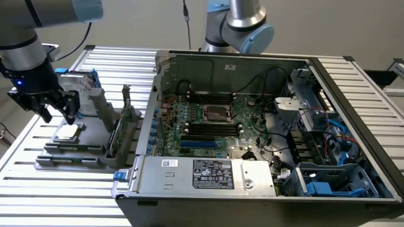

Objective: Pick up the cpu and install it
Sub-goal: 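Pick up the cpu and move it towards the insertion slot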

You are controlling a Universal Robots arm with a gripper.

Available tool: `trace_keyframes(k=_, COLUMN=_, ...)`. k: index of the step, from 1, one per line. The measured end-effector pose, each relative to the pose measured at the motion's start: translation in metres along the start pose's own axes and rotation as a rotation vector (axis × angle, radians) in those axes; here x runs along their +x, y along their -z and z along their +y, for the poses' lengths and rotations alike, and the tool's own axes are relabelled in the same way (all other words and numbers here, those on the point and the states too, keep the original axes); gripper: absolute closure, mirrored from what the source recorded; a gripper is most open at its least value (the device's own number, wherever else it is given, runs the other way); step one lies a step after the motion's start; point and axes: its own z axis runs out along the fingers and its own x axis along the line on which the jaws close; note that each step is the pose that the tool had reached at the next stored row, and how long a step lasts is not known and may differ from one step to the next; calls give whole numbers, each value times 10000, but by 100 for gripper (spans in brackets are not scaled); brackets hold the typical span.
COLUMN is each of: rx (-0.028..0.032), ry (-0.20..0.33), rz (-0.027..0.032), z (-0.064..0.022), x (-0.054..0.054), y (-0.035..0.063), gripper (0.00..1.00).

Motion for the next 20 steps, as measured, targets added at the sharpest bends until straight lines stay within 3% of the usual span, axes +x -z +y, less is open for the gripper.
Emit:
trace_keyframes(k=7, rx=-2, ry=16, rz=-85, z=2, x=-7, y=-127, gripper=38)
trace_keyframes(k=16, rx=-8, ry=14, rz=-341, z=4, x=11, y=-270, gripper=38)
trace_keyframes(k=20, rx=-14, ry=24, rz=-395, z=3, x=28, y=-299, gripper=38)
